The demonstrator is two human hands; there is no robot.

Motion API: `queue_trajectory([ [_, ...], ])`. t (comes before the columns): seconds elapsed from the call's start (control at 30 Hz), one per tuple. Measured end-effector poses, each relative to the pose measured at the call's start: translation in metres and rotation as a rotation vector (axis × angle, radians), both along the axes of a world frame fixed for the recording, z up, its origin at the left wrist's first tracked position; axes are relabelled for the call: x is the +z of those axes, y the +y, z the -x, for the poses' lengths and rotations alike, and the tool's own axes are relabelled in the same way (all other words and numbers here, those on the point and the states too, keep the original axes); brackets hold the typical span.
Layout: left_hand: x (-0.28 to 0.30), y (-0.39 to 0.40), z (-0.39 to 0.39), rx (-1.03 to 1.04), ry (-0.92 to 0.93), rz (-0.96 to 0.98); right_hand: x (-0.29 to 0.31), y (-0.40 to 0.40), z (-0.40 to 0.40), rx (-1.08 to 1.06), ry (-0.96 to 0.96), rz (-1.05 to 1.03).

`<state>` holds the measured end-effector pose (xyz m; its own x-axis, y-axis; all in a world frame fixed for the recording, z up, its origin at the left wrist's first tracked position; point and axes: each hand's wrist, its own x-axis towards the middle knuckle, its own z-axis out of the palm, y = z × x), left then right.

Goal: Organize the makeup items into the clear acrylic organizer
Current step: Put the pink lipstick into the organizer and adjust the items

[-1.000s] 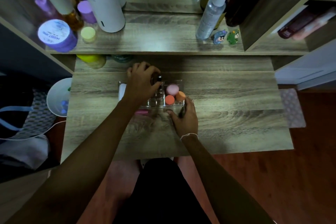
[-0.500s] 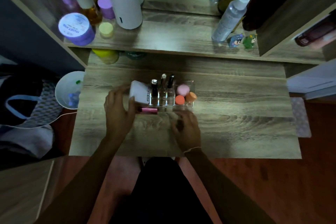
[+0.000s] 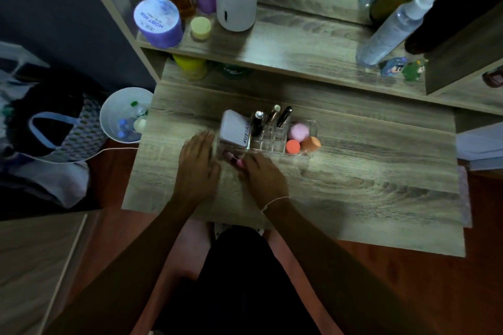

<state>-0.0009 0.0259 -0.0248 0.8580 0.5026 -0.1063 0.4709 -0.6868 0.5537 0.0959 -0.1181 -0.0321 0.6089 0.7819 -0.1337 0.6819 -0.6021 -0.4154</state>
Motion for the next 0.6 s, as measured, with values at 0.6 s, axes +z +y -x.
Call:
queue_trajectory([
  [0.6,-0.041,-0.004,0.003,-0.102,0.032,-0.077,0.031,-0.009,-0.019,-0.652,0.082,-0.574],
])
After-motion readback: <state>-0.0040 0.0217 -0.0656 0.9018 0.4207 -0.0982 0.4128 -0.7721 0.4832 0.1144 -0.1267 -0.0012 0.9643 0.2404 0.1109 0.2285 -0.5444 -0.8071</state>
